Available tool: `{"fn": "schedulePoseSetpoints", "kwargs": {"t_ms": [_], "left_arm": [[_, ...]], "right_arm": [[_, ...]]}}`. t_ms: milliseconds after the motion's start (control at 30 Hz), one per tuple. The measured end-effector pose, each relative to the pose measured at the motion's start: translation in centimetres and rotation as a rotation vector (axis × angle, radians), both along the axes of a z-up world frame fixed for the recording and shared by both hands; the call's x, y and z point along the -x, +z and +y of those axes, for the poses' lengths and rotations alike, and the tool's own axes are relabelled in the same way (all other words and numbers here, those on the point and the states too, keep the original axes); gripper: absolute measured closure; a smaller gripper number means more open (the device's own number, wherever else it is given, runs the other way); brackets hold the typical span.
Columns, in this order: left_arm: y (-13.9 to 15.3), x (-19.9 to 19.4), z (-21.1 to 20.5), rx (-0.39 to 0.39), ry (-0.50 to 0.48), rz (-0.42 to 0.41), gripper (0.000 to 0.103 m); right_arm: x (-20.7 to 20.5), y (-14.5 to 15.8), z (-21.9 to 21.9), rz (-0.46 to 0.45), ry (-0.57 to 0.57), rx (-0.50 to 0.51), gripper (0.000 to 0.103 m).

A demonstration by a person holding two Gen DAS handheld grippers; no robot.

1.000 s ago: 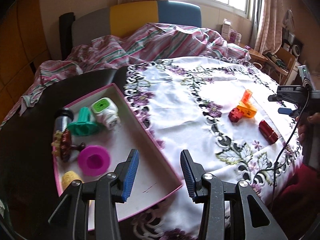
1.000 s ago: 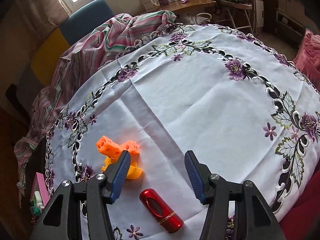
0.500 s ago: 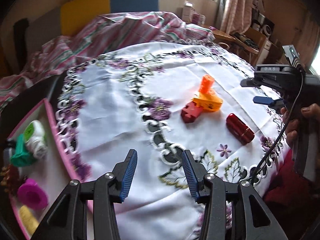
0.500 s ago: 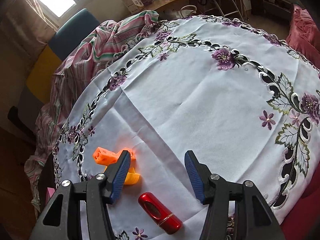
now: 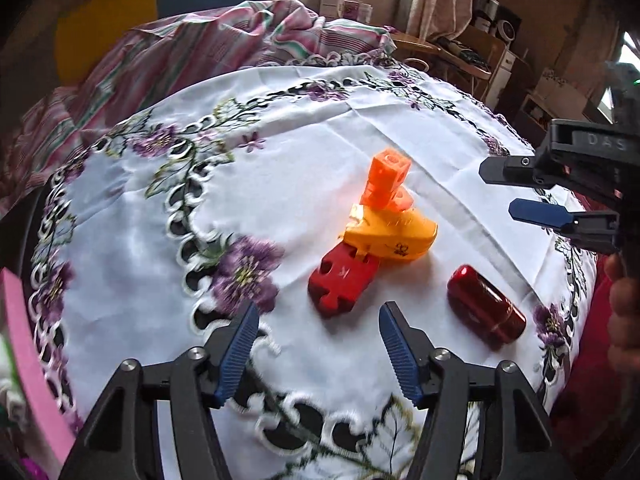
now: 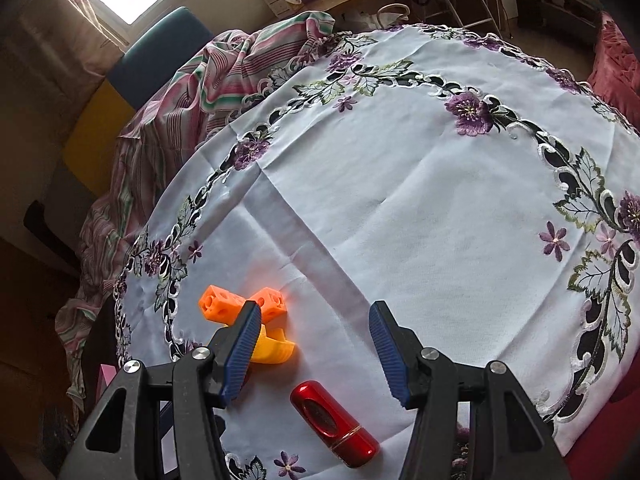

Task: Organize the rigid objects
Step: 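Grasp the red puzzle piece marked K with the left tool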

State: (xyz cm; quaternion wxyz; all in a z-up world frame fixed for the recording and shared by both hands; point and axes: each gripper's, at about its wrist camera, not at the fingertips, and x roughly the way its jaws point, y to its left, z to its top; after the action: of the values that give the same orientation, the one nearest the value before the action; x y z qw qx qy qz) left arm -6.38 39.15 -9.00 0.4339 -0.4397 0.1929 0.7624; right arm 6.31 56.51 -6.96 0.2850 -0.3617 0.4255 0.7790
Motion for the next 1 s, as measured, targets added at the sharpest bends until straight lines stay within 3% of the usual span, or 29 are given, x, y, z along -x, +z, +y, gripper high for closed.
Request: {"fn": "schedulePoseSetpoints", "kwargs": {"t_ms": [233, 300, 333, 533, 767, 1000], "left_arm": [[-1.8, 0.7, 3.7, 0.041, -0.064, 0.049, 0.039], [-2.0, 0.5, 4.1, 0.034, -0.091, 0.05, 0.064], [-1.9, 0.2, 4.0, 0.033, -0.099, 0.059, 0.068], [-1.7, -1.0, 0.6, 0.001, -0.056, 0.036, 0.069], [-1.7, -3.6, -5.2, -0.024, 0.041, 0.07, 0.069], [-2.1, -4.5, -6.8, -0.059, 0.073, 0.095, 0.07]], "right_arm": [[0.1, -0.2, 0.2, 0.002, -0.002, 0.008, 0.046], [0.1, -0.2, 0.2, -0.005, -0.002, 0.004, 0.046], [0.1, -0.3, 0.2, -0.007, -0.001, 0.005, 0.046], [0.5, -0.5, 0.1, -0.014, 0.018, 0.008, 0.046], [1.3, -0.8, -0.7, -0.035, 0.079, 0.01, 0.046], [3.0, -2.2, -2.5, -0.139, 0.196, 0.02, 0.046]]}}
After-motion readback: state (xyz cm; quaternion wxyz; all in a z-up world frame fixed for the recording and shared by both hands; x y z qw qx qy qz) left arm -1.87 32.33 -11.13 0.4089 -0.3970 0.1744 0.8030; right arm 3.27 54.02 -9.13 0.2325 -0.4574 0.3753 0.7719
